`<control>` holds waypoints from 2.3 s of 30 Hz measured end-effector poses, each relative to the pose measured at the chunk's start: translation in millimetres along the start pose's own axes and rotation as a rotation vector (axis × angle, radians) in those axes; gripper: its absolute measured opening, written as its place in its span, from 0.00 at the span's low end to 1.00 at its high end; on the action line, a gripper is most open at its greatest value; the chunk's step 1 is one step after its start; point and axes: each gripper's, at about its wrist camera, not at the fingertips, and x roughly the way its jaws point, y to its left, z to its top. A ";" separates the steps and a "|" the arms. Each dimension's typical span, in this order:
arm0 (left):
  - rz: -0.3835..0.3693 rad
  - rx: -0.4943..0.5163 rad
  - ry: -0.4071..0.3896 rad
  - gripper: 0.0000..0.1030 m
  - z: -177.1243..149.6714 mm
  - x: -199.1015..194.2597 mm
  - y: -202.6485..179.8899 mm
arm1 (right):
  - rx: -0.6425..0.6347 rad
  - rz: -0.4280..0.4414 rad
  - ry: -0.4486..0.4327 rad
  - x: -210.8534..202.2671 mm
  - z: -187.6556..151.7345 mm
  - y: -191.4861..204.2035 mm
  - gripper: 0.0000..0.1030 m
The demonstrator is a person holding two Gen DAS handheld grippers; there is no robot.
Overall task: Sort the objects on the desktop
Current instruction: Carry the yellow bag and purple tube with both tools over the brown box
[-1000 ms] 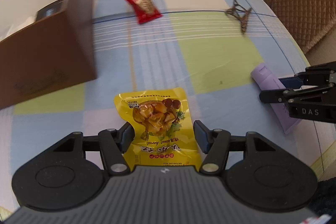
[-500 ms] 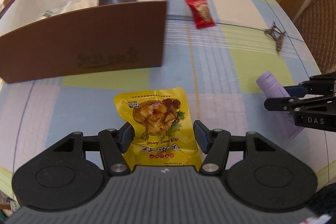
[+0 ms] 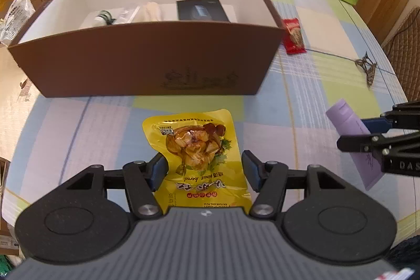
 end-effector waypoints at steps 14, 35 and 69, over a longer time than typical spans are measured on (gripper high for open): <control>0.005 -0.059 -0.089 0.54 12.4 -34.9 62.2 | -0.108 0.071 -0.060 14.6 55.6 60.1 0.27; 0.021 -0.076 -0.242 0.54 53.1 -76.7 145.7 | -0.104 0.070 -0.159 30.8 123.5 91.9 0.27; -0.018 0.107 -0.136 0.55 205.9 55.5 180.5 | 0.194 -0.100 -0.126 135.0 256.2 31.6 0.27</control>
